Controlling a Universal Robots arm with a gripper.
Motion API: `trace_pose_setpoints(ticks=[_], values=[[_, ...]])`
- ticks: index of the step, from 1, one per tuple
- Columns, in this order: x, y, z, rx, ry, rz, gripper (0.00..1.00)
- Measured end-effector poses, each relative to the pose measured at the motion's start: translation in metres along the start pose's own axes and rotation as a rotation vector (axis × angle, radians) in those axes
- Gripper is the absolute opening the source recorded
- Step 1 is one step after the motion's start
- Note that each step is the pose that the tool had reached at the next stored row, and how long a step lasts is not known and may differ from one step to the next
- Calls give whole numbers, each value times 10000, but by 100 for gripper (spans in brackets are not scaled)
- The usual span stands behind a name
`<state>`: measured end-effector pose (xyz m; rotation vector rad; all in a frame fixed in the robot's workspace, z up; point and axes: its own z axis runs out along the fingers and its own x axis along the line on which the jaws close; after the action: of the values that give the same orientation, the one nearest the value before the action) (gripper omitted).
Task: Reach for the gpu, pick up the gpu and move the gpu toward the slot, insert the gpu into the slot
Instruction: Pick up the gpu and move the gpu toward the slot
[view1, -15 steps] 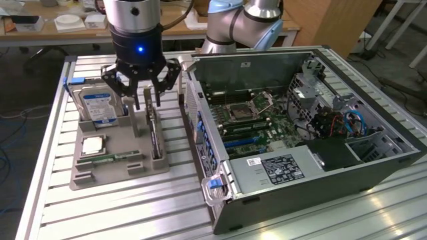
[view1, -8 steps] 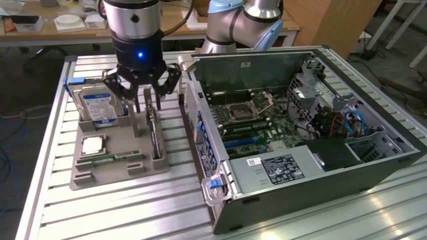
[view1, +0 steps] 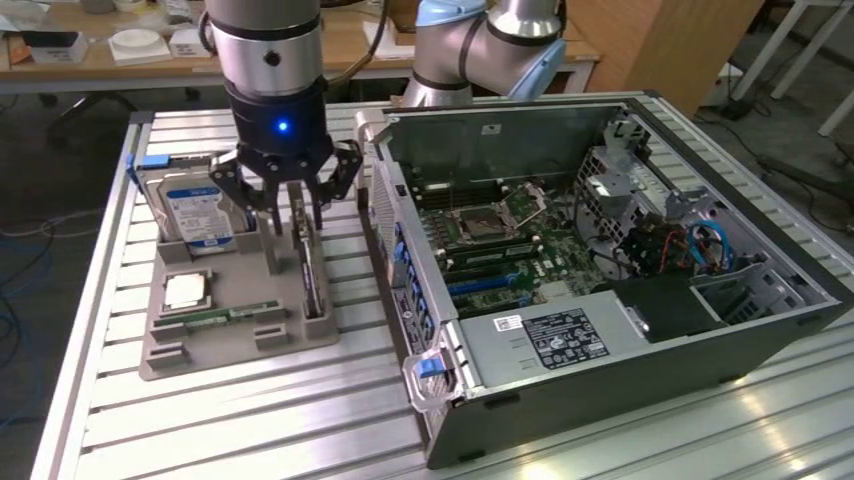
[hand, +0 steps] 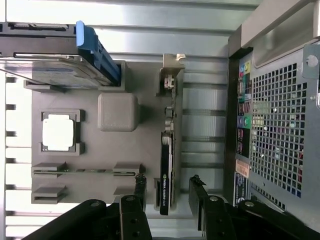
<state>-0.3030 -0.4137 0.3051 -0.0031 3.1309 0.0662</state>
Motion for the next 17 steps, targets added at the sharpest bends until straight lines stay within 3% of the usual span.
trace_pose_setpoints(ticks=[17], values=[[3,-33,309,2,-4,81,47]])
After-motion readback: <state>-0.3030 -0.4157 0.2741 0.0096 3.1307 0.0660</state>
